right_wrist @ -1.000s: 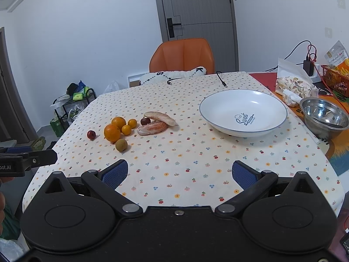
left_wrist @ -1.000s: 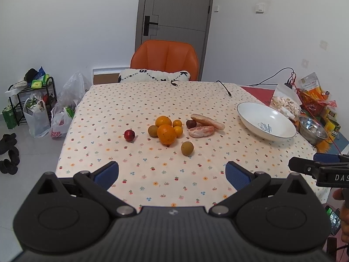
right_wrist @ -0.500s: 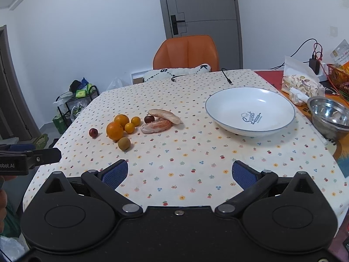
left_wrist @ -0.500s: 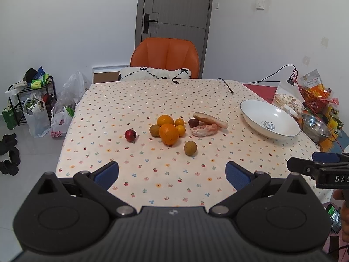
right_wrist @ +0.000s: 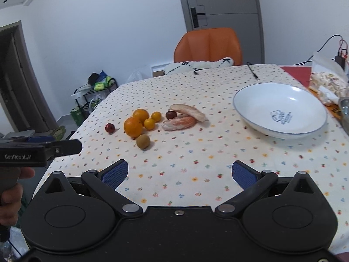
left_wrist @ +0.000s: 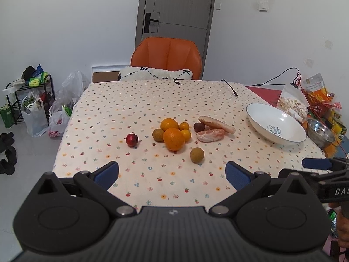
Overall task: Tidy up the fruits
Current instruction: 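Reach the right tool to the brown kiwi and close on it while the left tool approaches the large orange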
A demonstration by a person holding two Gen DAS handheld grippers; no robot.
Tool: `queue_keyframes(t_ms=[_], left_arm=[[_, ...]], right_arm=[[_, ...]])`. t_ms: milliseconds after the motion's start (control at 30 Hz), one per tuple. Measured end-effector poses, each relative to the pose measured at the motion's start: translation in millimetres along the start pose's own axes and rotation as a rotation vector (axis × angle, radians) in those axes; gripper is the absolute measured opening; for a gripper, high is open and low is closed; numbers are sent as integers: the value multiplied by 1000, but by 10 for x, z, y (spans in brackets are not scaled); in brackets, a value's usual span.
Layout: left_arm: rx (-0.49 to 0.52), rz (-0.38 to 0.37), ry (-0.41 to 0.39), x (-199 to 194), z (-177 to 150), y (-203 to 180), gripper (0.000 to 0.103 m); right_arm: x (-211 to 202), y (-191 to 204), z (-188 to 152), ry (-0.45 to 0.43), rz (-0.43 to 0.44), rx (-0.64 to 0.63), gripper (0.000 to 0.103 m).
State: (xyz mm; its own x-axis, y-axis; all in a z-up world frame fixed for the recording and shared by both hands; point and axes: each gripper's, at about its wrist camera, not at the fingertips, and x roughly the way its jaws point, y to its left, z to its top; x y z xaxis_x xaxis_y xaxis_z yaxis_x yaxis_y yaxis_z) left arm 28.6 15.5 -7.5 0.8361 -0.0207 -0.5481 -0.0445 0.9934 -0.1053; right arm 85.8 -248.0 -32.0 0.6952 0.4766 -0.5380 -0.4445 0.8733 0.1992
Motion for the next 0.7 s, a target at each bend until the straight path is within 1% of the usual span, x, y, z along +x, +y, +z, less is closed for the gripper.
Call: queue_keyframes(t_ms=[100,233,300,567,600,633,667,700], left_arm=[[-1,-2,-15,49,4,12,103],[-11,-8,-21,132,-5,43,101],[-18,-9,-27,175,-14,65,101],[-46,-12,-36,355,11,126,99],[-49,-16,-37,382,21,139,97],[-53,-18,-40,399,29,144,96],[-57,-21,-42,415,35,151,95],[-62,-23,-45,435,41,158,94]], right_arm=[[63,1,14,-10,24,4,103],[178,-14,48,-10,16,10,103],[225,-39,60,-21,27,23,103],[483,-80,100,-1,71,47,102],[512,-75,106,-2,77,46,100],[538,-70,111,-4,85,45,95],[567,-67,123,-4,92,45,93],[594,-63,134,-4,93,46,88]])
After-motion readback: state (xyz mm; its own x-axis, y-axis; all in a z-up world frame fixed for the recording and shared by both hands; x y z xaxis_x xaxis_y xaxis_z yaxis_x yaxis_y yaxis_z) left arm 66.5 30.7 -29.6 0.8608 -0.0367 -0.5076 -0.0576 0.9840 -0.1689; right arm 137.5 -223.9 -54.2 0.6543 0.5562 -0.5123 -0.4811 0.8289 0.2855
